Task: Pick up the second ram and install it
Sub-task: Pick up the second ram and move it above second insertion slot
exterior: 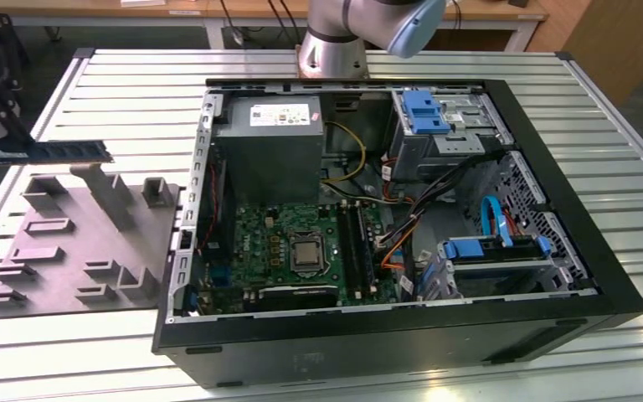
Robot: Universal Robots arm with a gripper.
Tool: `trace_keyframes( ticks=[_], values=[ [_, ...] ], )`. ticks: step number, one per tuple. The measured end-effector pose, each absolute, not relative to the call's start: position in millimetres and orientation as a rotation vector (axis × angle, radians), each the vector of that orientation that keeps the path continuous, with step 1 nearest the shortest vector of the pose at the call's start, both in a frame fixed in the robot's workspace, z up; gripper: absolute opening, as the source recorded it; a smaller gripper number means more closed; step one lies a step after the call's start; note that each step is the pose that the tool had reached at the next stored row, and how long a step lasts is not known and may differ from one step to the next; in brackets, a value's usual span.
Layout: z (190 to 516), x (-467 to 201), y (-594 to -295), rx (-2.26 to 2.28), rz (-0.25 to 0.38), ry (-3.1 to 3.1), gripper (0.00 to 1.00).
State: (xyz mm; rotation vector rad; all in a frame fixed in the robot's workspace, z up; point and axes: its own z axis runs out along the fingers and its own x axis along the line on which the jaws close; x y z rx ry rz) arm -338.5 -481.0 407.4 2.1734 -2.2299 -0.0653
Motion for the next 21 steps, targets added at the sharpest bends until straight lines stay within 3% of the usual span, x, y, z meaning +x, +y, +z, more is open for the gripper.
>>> trace_keyframes(
  ticks=[21],
  values=[
    [407.2, -264.5, -481.0, 2.173, -0.066, -2.230, 0.12]
  ],
)
